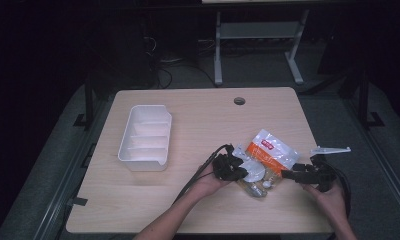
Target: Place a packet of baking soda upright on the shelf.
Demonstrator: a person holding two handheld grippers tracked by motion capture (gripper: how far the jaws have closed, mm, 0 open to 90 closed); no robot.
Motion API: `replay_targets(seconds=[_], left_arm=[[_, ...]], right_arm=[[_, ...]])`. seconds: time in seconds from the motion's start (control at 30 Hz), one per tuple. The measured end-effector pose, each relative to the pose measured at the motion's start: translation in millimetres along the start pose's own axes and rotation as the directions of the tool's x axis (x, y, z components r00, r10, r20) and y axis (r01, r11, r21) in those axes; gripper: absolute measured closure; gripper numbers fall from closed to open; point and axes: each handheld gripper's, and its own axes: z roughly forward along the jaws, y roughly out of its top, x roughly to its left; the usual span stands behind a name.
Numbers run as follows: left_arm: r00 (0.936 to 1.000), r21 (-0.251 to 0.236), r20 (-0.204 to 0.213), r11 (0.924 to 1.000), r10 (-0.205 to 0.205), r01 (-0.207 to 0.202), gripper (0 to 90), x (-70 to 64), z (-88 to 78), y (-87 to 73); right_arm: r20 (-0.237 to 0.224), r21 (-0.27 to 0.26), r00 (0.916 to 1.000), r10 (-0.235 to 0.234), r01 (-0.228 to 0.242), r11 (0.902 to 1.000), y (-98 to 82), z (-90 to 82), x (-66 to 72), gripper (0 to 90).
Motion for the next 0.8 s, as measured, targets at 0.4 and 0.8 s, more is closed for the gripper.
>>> replay_targets(seconds=[0.4,0.8], left_arm=[[1.0,-0.002,-0.007,1.0,0.006,-0.006,83.6,-1.2,1.0,-0.3],[0.9999,-0.007,0.003,0.9999,0.012,-0.012,79.0,-1.7,0.5,-1.8]], right_arm=[[-0.051,0.019,0.9979,0.04,-0.039,0.9991,12.7,26.3,-2.0,49.7],[-0.123,-0.008,0.9896,0.075,-0.076,0.9971,17.4,29.1,-7.3,83.9]])
